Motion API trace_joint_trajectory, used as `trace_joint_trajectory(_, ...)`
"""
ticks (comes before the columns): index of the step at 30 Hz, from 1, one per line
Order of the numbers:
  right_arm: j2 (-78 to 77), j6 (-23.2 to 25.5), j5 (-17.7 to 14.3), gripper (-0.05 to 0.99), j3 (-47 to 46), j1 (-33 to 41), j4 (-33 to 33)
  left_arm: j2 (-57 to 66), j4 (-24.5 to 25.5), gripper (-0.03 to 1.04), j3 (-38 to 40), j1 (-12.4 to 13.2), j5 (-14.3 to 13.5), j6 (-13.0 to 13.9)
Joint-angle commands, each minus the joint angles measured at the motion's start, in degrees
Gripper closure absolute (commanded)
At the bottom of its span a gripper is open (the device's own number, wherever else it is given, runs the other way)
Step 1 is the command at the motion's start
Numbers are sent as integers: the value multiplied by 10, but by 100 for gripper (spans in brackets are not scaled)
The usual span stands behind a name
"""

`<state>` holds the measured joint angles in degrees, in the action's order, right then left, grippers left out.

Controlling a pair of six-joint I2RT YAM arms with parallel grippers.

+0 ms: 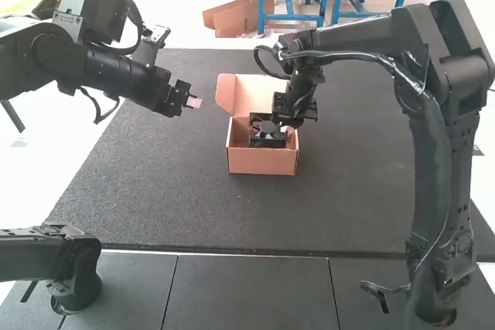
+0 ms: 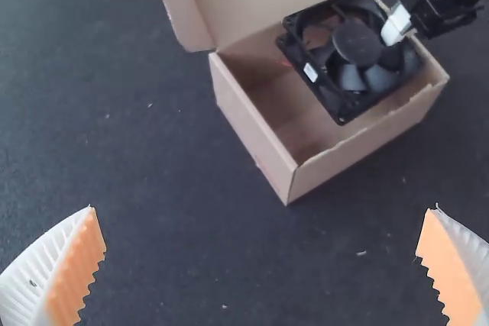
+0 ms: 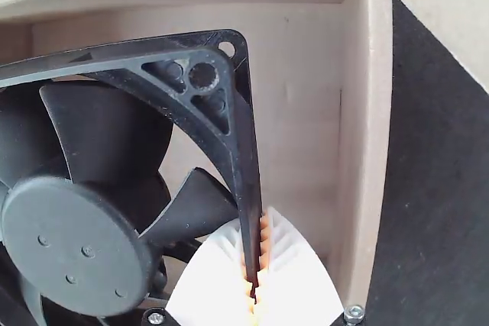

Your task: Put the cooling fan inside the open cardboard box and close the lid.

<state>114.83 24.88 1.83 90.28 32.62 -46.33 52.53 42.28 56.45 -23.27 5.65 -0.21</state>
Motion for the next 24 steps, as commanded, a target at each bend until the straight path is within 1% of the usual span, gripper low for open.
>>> trace_joint_trajectory(1, 3, -5, -5, 94, 21, 3, 5, -13, -5, 4, 13, -3, 6, 3)
trace_joint_trajectory(5, 21, -6, -3, 94, 28, 3, 12, -13, -12, 4, 13, -3, 6, 2)
trace_joint_trajectory(7, 29, -7, 3, 94, 31, 4, 12, -13, -15, 4, 13, -3, 5, 1)
trace_joint_trajectory(8, 34, -7, 5, 94, 34, 4, 14, -13, -16, 4, 14, -3, 4, 0)
trace_joint_trajectory(9, 37, -7, 11, 91, 39, 4, 15, -13, -17, 4, 13, -3, 4, 0)
trace_joint_trajectory(10, 41, -11, 20, 86, 43, 4, 13, -13, -17, 4, 13, -3, 4, 0)
trace_joint_trajectory(11, 43, -13, 21, 78, 48, 4, 12, -13, -17, 4, 13, -3, 3, 0)
trace_joint_trajectory(12, 44, -13, 21, 68, 54, 4, 11, -13, -19, 4, 13, -3, 3, -1)
trace_joint_trajectory(13, 44, -15, 21, 60, 60, 4, 8, -14, -21, 4, 13, -3, 2, -1)
trace_joint_trajectory(14, 45, -17, 21, 54, 66, 4, 3, -13, -27, 4, 12, -2, 2, -1)
trace_joint_trajectory(15, 46, -16, 21, 45, 72, 3, -4, -13, -34, 4, 11, -1, 1, -6)
trace_joint_trajectory(16, 46, -16, 22, 35, 79, 1, -12, -13, -44, 4, 9, 0, -4, -12)
trace_joint_trajectory(17, 46, -18, 27, 30, 88, 0, -21, -12, -59, 4, 9, 0, -9, -23)
trace_joint_trajectory(18, 44, -19, 38, 29, 100, -1, -32, -10, -79, 4, 6, 1, -19, -49)
trace_joint_trajectory(19, 43, -19, 51, 27, 118, -2, -46, -8, -96, 4, 6, 2, -31, -68)
trace_joint_trajectory(21, 39, -25, 77, 17, 163, -9, -87, 3, -114, 4, 4, 7, -62, -93)
trace_joint_trajectory(23, 29, -50, 95, 14, 215, -24, -108, 16, -124, 4, 3, 16, -67, -120)
trace_joint_trajectory(24, 22, -50, 97, 13, 237, -32, -107, 22, -127, 4, 4, 23, -67, -136)
